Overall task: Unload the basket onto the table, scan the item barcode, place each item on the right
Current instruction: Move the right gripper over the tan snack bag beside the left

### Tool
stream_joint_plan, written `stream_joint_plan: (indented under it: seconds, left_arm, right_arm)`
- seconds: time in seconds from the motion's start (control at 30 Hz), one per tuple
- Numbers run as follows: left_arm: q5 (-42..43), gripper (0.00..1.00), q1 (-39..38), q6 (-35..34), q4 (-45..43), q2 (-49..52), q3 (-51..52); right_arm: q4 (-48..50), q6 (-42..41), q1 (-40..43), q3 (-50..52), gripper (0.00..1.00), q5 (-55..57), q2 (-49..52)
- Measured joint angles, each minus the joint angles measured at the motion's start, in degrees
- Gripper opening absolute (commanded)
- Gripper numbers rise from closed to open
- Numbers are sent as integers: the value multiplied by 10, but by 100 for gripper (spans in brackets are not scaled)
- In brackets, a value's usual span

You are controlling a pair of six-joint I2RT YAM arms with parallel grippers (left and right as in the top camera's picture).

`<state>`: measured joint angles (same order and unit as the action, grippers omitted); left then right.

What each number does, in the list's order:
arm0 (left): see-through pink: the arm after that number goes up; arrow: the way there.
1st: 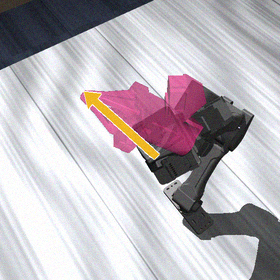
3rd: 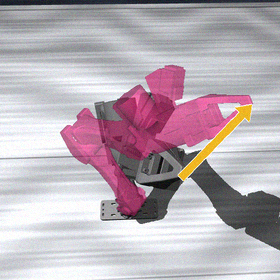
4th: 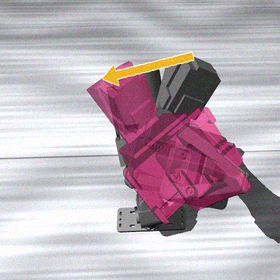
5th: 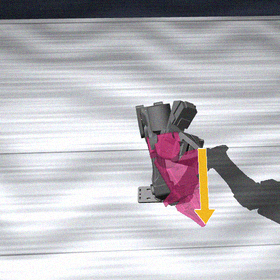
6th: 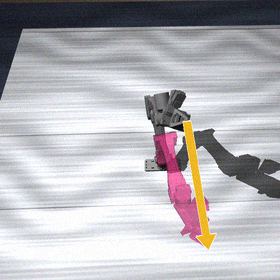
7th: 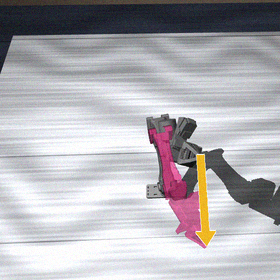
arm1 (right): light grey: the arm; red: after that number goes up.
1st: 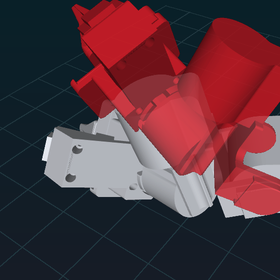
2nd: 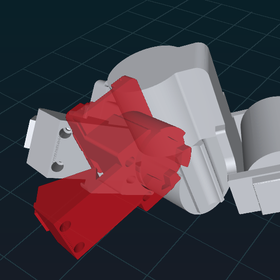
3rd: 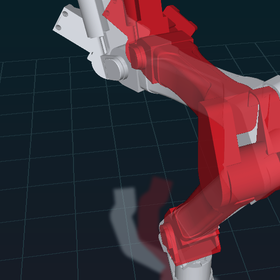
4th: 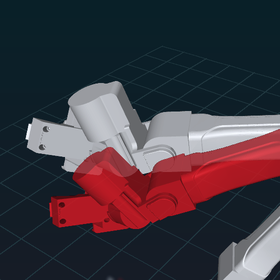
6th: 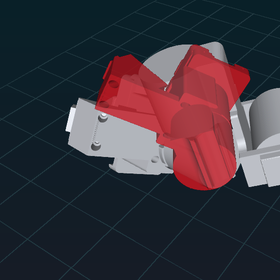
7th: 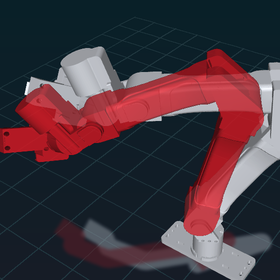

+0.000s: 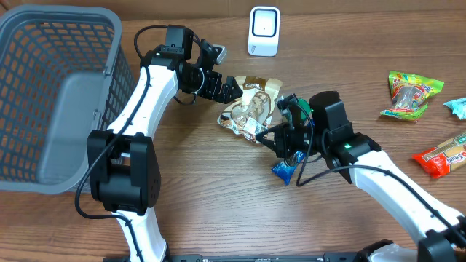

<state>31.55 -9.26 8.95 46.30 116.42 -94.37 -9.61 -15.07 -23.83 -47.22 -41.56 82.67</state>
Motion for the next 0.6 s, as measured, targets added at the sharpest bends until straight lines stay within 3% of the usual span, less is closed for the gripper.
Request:
stream_joint_plan:
  seconds: [0.27, 0.6]
  left_arm:
    - [2, 100, 0, 0, -6, 0, 0]
    - [2, 100, 0, 5, 18, 0, 6]
  right_arm:
    - [86, -49, 0, 0, 4, 110, 89]
    - [54, -63, -3, -115, 4, 175, 226]
